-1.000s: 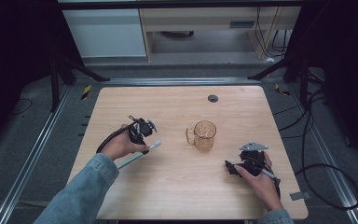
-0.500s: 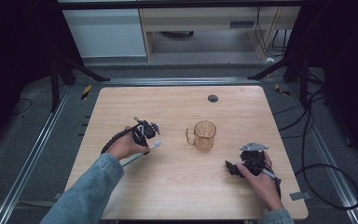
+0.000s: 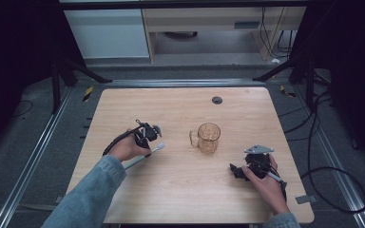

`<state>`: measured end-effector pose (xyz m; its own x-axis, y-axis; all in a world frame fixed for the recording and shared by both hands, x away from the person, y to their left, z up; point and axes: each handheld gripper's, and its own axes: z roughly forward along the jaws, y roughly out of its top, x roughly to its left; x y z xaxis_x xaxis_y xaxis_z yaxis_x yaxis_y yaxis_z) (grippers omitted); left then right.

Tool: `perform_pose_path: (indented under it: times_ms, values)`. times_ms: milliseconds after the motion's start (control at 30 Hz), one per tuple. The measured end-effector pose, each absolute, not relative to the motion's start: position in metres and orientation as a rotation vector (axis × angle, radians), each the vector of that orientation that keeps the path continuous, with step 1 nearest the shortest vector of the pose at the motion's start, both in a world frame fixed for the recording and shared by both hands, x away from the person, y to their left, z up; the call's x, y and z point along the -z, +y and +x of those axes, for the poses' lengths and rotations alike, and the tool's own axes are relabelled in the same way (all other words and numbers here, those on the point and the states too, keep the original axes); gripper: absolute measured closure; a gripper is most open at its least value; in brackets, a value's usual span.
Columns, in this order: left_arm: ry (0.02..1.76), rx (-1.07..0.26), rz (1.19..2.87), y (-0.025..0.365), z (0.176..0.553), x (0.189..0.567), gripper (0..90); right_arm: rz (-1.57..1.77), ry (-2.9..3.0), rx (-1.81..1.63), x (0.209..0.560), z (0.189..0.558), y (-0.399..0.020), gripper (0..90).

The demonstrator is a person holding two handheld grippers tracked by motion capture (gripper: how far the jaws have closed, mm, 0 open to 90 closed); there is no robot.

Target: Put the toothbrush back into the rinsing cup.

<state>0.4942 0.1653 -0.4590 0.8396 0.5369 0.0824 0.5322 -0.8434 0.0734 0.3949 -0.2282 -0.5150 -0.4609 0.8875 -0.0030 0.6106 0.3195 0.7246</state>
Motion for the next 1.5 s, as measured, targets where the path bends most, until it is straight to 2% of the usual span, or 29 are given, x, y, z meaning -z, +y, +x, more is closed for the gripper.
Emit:
perform_pose_path:
  times_ms: [933, 1300, 1500]
  values:
    - [0.851, -0.131, 2.949, 0.162, 0.493, 0.462, 79.1, 1.315, 2.198, -0.938, 0.515, 0.395, -0.229, 0.5]
    - [0.833, -0.259, 2.724, 0.174, 0.477, 0.408, 79.2, 1.318, 2.199, -0.939, 0.515, 0.395, -0.229, 0.4]
    - [0.831, -0.302, 2.632, 0.175, 0.474, 0.396, 79.2, 1.312, 2.2, -0.937, 0.515, 0.395, -0.229, 0.6]
